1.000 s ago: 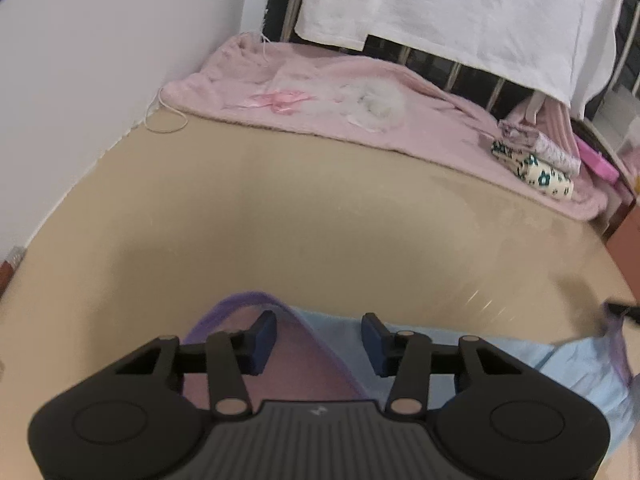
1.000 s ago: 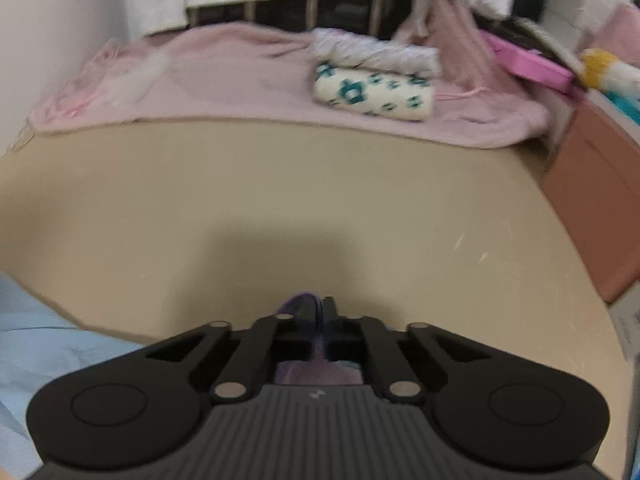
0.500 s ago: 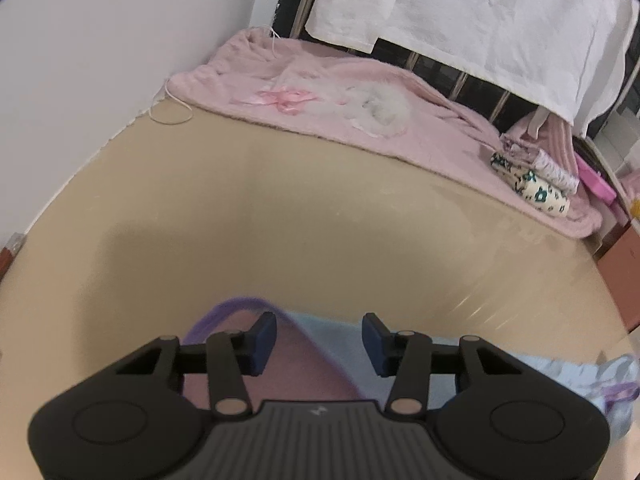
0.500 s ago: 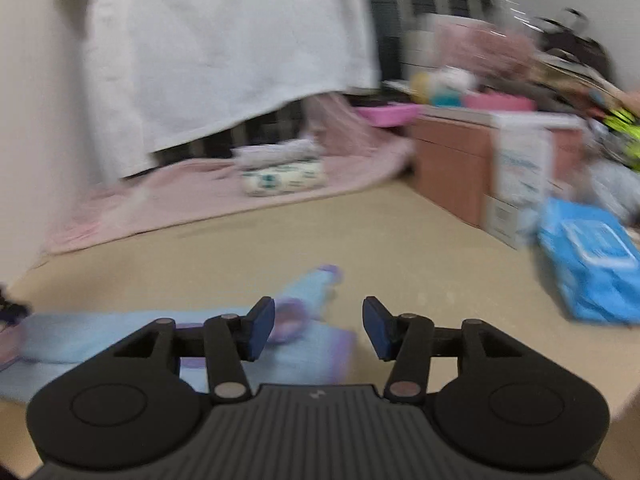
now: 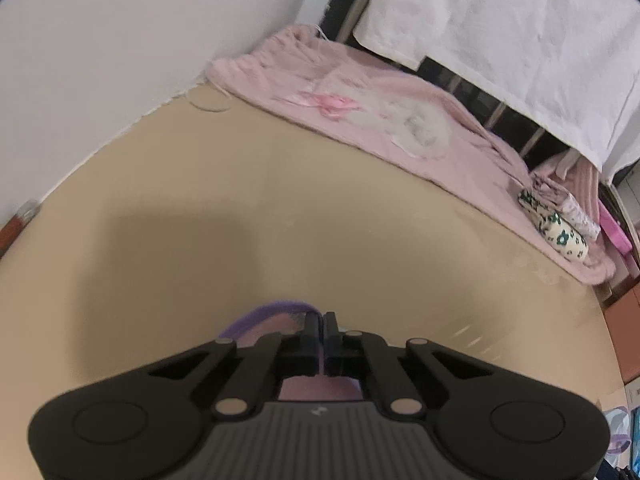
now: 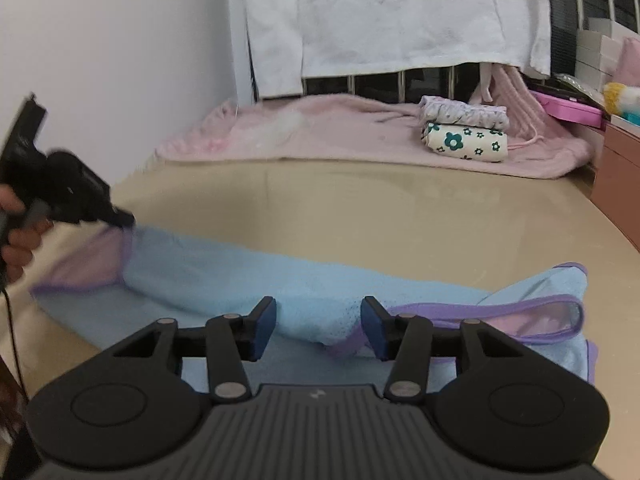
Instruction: Fold clothes
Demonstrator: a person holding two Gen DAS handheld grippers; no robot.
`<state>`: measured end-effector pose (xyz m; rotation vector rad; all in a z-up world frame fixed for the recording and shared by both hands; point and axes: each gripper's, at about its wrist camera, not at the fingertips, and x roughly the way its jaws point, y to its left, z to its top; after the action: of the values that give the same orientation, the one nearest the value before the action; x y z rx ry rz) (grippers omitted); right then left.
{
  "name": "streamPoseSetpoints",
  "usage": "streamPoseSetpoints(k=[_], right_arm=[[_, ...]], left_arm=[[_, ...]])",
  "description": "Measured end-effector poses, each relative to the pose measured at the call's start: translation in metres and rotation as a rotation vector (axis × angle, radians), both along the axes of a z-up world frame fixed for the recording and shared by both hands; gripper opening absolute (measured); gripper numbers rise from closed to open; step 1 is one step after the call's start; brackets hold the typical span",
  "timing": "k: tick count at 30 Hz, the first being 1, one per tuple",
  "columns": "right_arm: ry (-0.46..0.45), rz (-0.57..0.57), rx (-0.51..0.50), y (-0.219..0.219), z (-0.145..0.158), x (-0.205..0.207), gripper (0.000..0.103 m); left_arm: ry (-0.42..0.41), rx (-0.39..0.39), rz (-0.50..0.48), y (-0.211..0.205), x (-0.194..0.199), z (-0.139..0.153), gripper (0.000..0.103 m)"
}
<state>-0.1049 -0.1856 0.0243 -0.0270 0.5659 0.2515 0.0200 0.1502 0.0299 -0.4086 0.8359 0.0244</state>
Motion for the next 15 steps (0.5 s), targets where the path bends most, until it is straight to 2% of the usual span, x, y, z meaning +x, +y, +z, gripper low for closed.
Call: streamPoseSetpoints(k=[3,12,14,15], right_arm=[[-0.046,0.115,-0.018,0.018,0.004,-0.006,0.047],[-0.05,0.419,-0.123,0.118,0.001,0.022,0.046],[-0.04,0.456,-0.141,0.138,-0.003,0.029,0.039],[-0.026,0.443,-0.125,0.14,-0.005,0.032,0.025]], left_arm=[[-0.032,-0.014,0.029,0.007,-0.014,0.002,0.001],[-0.099,-0.016,0.025,0.012,-0.031,-0.014,0.002],[-0.112,-0.014,0.017,0.013,-0.034,-0.015,0.002],[-0.117,-0.011,0.013,0.014,-0.035,-0.015,0.002]])
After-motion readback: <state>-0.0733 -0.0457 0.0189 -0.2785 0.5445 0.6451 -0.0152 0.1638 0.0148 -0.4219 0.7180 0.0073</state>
